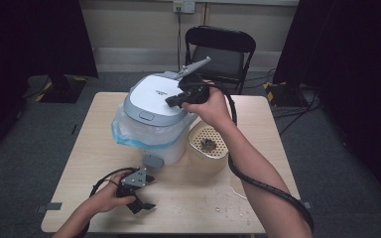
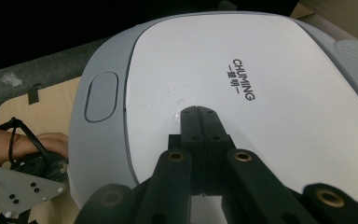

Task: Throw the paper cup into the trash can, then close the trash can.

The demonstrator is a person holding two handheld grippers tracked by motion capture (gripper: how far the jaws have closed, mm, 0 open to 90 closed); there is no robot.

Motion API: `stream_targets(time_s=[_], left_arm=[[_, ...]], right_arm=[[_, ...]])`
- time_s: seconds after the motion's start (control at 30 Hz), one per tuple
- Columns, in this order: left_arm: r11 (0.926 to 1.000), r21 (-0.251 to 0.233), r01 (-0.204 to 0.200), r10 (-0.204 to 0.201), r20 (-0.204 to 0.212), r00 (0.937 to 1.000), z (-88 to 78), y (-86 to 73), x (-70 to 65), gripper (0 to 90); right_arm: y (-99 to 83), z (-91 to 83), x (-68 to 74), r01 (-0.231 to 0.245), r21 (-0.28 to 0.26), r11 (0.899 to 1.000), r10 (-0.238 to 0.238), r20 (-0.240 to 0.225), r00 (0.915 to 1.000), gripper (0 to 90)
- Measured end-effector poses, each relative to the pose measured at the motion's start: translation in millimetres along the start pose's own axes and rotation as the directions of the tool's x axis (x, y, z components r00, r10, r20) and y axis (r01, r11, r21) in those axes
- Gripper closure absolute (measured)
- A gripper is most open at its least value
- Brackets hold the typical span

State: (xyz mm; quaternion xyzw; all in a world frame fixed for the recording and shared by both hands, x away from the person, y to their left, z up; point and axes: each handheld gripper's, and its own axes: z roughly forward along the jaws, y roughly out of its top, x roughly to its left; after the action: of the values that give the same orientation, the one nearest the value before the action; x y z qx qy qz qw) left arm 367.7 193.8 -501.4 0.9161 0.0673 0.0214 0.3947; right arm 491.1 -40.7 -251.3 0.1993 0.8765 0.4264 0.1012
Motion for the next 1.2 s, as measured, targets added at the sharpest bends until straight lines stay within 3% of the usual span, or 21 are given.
stream_targets(time_s=[0.3, 0.4, 0.57, 0.77, 1.2], left_arm=[[1.0, 0.004, 0.005, -0.005, 0.004, 1.0, 0.0, 0.1, -0.2, 5.5], [1.0, 0.004, 0.005, -0.005, 0.003, 1.0, 0.0, 0.1, -0.2, 5.5], [1.0, 0.004, 0.005, -0.005, 0.004, 1.0, 0.0, 0.1, -0.2, 5.5], [1.0, 0.004, 0.005, -0.005, 0.004, 1.0, 0.0, 0.1, -0.2, 5.6], [1.0, 0.004, -0.001, 0.001, -0.001, 1.0, -0.2, 0.2, 0.1, 5.6]], right_arm=[[-0.7, -0.9, -0.7, -0.014, -0.007, 1.0, 0.014, -0.016, 0.9998, 88.0], [0.4, -2.3, 3.1, 0.009, 0.003, 1.0, -0.009, -0.008, 0.9999, 79.7], [-2.0, -4.6, 2.0, -0.014, -0.01, 1.0, 0.014, -0.009, 0.9999, 71.6], [-6.2, -9.8, -2.3, -0.039, -0.021, 0.999, 0.039, 0.023, 0.999, 59.7], [-16.2, -34.4, -12.7, -0.065, -0.055, 0.996, 0.069, 0.082, 0.9942, 23.9]])
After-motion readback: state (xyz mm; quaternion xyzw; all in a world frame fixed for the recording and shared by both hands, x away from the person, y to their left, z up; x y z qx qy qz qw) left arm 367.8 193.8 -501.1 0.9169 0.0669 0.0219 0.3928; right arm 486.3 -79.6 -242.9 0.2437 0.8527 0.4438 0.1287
